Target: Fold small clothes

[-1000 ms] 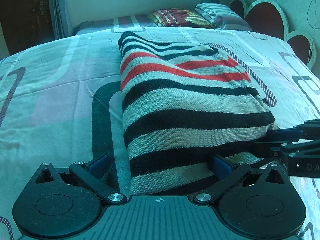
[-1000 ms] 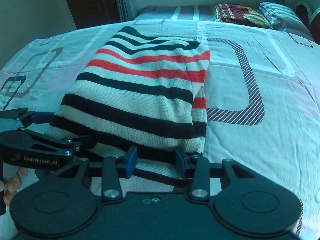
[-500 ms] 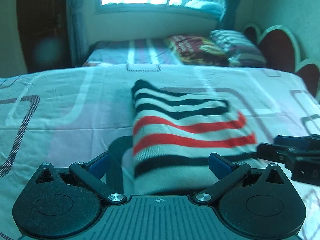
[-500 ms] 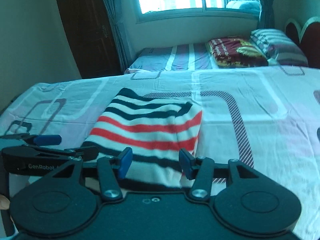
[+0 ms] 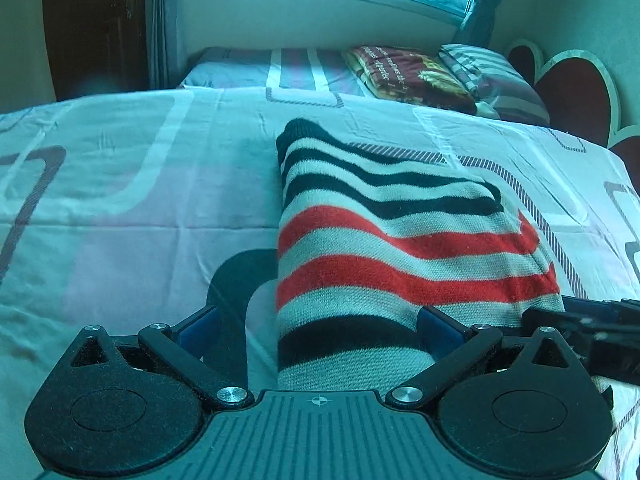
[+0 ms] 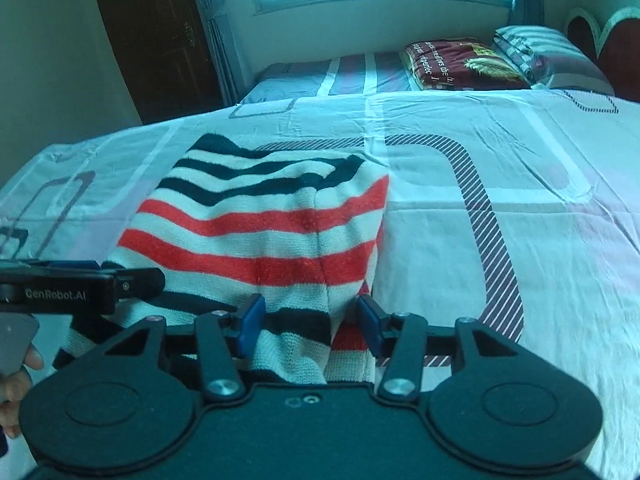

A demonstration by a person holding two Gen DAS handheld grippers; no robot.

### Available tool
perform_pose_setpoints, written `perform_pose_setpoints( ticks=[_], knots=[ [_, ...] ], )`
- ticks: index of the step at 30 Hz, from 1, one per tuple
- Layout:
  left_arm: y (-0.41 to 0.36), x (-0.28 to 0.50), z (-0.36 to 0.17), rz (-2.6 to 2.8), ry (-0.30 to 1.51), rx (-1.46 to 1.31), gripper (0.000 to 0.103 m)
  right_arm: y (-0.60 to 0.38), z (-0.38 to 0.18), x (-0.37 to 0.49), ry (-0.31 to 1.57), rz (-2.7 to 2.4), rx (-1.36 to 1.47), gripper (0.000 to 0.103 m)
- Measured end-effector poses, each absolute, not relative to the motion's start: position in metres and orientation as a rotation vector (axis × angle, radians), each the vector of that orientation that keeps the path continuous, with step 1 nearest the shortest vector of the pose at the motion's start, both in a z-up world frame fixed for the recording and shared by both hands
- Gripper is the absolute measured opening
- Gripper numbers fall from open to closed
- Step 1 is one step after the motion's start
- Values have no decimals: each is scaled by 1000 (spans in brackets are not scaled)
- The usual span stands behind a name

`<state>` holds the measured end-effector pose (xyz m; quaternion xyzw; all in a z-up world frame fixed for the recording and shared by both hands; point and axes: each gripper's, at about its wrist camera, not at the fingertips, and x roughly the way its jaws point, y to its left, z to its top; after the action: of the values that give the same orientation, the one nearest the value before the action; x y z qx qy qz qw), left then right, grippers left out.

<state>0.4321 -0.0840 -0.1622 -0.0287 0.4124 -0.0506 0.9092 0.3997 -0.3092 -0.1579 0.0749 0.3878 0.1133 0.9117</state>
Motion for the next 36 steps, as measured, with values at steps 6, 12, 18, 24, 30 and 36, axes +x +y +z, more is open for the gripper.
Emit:
perform_pose_setpoints(
  ticks=[6,12,18,24,30,36],
  knots=[
    [-87,437,-154,-108,834,-67,103,-316,-145,410,763,225,208,66],
    [-79,451,-168,-123,880,-117,103,-314,-162,426,825,224,225,70],
    [-76,460,-182,-160,909,-188,103,-325,-182,434,881,251,346,70],
    [-84,468,-186,-211,944,-241,89,-328,-190,435,872,279,409,61],
    [-85,461,-177,-196,925,-242,73,-330,-182,428,834,294,423,37],
    [-85,452,-167,-193,885,-217,58,-324,-174,418,790,287,407,33]
  ],
)
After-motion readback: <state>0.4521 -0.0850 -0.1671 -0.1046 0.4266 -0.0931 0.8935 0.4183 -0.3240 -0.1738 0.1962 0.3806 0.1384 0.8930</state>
